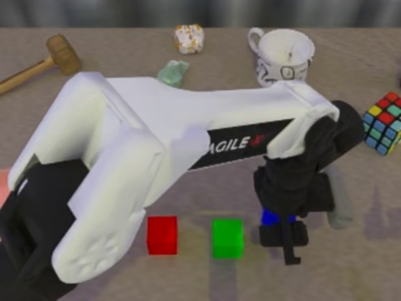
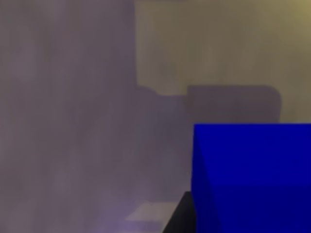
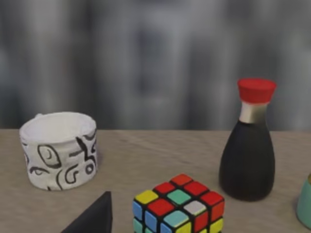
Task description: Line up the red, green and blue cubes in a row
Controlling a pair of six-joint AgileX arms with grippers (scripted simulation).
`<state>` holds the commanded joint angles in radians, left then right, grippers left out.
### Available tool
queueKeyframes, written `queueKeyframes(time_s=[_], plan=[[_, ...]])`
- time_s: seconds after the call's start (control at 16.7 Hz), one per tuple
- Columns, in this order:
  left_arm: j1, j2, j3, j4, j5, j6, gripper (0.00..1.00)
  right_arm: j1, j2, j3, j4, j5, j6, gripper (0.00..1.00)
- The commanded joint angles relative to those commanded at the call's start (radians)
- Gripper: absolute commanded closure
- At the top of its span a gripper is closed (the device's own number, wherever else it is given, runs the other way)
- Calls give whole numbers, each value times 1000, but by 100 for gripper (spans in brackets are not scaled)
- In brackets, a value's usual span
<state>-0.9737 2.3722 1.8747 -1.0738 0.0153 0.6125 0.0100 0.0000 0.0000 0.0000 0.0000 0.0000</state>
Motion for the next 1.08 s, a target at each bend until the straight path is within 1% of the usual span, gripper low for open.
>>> queueKeyframes(time_s=[0.72, 0.78, 1.08], plan=[[0, 0, 0, 0, 0, 0, 2, 0, 0, 0, 0, 0, 0, 0], [0, 0, 0, 0, 0, 0, 0, 0, 0, 0, 0, 0, 0, 0], [0, 0, 0, 0, 0, 0, 0, 0, 0, 0, 0, 0, 0, 0]])
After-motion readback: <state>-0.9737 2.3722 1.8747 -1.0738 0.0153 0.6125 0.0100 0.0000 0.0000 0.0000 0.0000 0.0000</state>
